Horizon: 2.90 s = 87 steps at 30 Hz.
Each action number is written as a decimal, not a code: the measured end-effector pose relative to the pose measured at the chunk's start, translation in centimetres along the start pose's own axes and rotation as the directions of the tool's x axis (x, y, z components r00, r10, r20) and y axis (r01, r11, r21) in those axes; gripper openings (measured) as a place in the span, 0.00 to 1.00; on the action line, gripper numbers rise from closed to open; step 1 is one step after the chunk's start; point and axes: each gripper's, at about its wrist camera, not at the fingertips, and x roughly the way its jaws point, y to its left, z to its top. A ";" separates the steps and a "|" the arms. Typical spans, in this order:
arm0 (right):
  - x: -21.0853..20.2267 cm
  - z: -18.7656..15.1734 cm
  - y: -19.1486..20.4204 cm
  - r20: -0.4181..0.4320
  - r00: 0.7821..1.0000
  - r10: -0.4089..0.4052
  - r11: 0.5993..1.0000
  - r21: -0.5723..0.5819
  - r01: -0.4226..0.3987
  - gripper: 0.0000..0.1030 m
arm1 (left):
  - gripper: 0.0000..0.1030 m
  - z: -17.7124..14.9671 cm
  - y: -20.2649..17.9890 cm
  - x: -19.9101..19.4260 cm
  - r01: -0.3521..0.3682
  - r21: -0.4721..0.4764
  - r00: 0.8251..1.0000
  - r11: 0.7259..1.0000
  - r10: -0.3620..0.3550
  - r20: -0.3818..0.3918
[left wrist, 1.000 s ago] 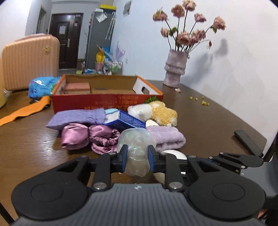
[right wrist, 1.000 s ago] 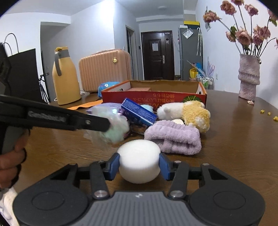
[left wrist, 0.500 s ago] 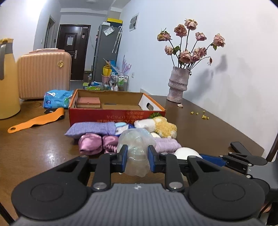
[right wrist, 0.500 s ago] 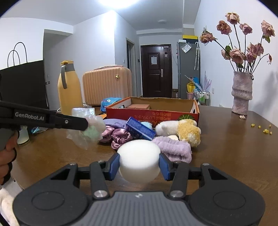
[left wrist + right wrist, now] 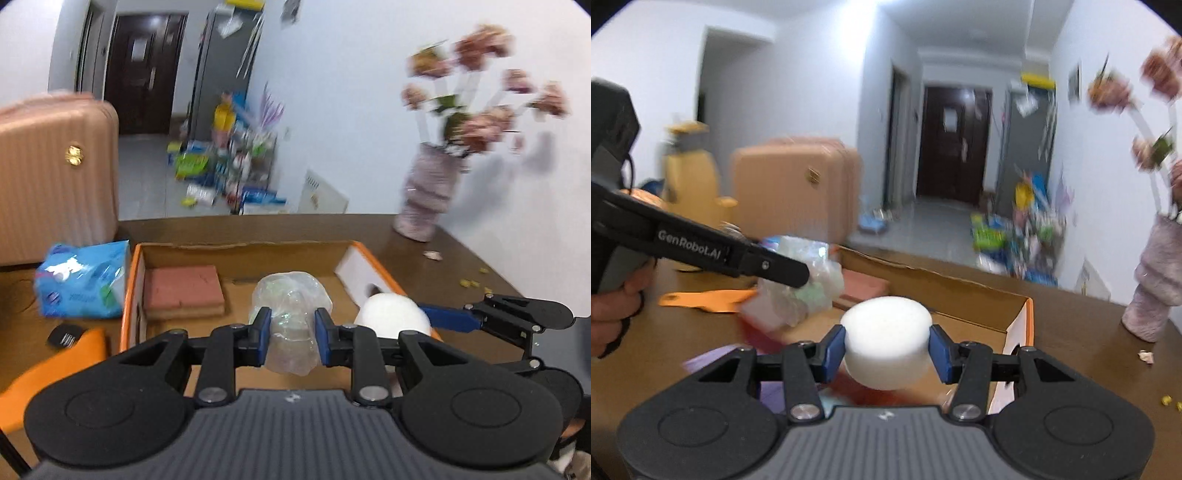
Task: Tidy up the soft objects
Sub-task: 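Carry the foam cylinder and plastic bag over the cardboard box, then open both tools to release the cylinder and bag into the box, then move both tools back toward the remaining pile, then close both tools on the white-and-yellow plush toy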
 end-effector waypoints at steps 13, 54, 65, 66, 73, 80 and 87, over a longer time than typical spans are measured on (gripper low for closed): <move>22.2 5.1 -3.1 -0.344 0.939 -0.022 0.998 0.050 0.042 0.54 | 0.62 5.2 5.4 16.7 -0.092 -0.055 0.984 0.994 0.082 -0.157; -18.6 -8.6 1.8 0.113 0.990 -0.085 0.991 0.111 0.073 0.89 | 0.83 -16.9 -6.2 -20.7 -0.184 -0.025 0.955 0.983 0.185 0.230; -23.7 -18.1 7.0 0.097 0.990 -0.106 0.979 0.186 0.086 1.00 | 0.84 -25.0 -10.8 -22.4 -0.206 0.055 0.961 0.977 0.191 0.200; -24.1 -18.5 7.4 0.098 0.989 -0.115 0.980 0.173 0.097 1.00 | 0.84 -25.4 -11.0 -22.5 -0.203 0.059 0.962 0.977 0.187 0.199; -24.0 -20.1 7.4 0.119 0.987 -0.112 0.976 0.199 0.087 1.00 | 0.84 -26.0 -11.5 -20.9 -0.180 0.065 0.971 0.982 0.167 0.169; -20.7 -20.5 5.7 0.053 0.991 -0.120 0.975 0.192 0.108 1.00 | 0.78 -22.5 -12.6 -16.6 -0.099 0.084 0.983 0.992 0.084 0.162; -17.2 -17.4 1.8 0.091 0.988 -0.121 0.966 0.239 0.097 0.85 | 0.66 -14.5 -12.1 -6.3 0.028 0.010 0.997 1.000 -0.029 0.075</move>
